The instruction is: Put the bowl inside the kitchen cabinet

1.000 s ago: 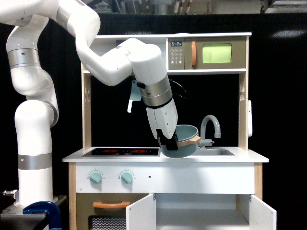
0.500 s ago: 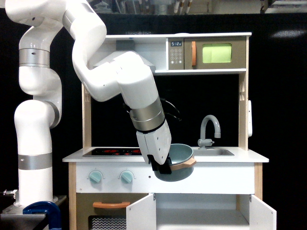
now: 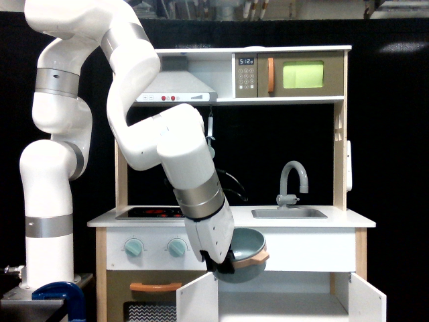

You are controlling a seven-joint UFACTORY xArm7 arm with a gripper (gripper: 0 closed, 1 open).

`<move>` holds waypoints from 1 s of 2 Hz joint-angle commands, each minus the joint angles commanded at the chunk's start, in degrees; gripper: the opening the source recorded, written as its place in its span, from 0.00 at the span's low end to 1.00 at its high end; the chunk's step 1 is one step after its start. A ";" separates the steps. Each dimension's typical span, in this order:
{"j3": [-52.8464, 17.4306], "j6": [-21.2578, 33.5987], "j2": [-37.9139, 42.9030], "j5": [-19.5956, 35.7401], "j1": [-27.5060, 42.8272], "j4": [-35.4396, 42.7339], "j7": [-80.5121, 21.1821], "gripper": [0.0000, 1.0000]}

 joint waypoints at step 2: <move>16.34 -9.42 19.55 21.38 -2.91 6.20 -11.41 0.00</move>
